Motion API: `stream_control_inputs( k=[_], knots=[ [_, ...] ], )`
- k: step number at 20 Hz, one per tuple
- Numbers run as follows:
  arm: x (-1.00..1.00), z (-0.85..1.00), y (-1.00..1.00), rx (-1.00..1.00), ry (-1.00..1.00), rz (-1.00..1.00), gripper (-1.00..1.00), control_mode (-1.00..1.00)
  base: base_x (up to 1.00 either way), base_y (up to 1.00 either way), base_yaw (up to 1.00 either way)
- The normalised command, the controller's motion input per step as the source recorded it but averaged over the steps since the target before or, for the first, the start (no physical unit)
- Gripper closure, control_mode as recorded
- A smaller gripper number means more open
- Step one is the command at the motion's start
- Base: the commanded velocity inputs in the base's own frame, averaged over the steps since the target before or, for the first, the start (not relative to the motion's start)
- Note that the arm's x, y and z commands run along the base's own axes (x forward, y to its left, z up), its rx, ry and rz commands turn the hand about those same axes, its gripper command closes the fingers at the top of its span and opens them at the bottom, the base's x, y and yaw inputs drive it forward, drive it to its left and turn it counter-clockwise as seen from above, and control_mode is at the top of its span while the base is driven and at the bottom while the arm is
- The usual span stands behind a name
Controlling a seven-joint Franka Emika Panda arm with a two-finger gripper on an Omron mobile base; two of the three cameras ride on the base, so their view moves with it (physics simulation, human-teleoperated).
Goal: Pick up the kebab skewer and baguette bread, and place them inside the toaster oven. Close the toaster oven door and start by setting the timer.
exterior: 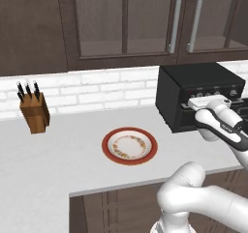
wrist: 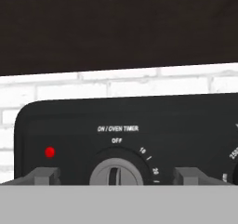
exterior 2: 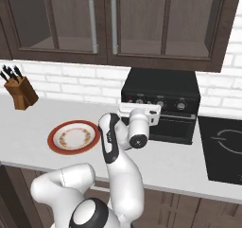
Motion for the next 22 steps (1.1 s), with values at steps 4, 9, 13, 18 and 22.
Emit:
stream_control_inputs(
  k=[4, 9, 13, 18, 22],
  knots=[
    [-0.01, 0.00, 0.00, 0.00, -0.02, 0.00, -1.00, -1.00, 0.00, 0.00, 0.00],
    [-0.05, 0.00, 0.00, 0.00, -0.02, 0.00, -1.00, -1.00, 0.00, 0.00, 0.00],
    [0.00, 0.00, 0.00, 0.00, 0.00, 0.00, -1.00, -1.00, 0.00, 0.00, 0.00],
    [0.01, 0.00, 0.00, 0.00, 0.00, 0.00, -1.00, -1.00, 0.00, 0.00, 0.00],
    [0.00, 0.00, 0.00, 0.00, 0.00, 0.00, 1.00, -1.00, 0.00, 0.00, 0.00]
  ],
)
